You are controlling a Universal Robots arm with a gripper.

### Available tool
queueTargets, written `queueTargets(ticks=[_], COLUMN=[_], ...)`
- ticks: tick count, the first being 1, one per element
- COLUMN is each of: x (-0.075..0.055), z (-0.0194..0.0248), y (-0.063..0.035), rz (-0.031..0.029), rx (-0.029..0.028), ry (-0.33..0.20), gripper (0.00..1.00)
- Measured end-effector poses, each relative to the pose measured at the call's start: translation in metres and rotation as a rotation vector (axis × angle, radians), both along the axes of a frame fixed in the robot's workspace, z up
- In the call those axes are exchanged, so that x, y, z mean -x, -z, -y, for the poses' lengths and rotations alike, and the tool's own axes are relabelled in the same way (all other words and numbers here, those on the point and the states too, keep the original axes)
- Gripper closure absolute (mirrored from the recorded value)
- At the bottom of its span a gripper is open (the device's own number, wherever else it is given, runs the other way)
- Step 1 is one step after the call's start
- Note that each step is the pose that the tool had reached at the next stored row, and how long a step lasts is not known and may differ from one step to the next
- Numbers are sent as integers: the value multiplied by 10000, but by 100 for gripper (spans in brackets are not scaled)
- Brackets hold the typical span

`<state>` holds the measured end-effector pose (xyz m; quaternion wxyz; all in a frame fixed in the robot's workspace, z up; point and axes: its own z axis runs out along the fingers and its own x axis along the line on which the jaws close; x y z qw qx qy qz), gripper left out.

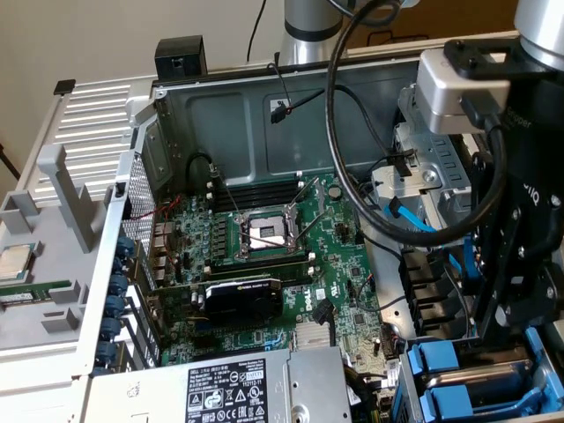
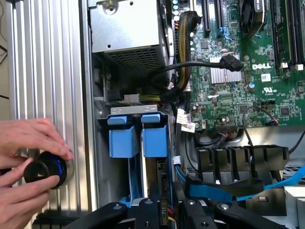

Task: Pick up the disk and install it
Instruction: 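Insert the second disk wire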

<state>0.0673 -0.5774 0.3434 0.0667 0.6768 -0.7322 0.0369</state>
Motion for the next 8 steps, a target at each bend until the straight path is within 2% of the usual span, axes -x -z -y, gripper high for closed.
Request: queueTargets(ticks=[8], x=[0], z=[0], y=[-226], rz=[0], rx=[0], ry=[1], gripper=[75])
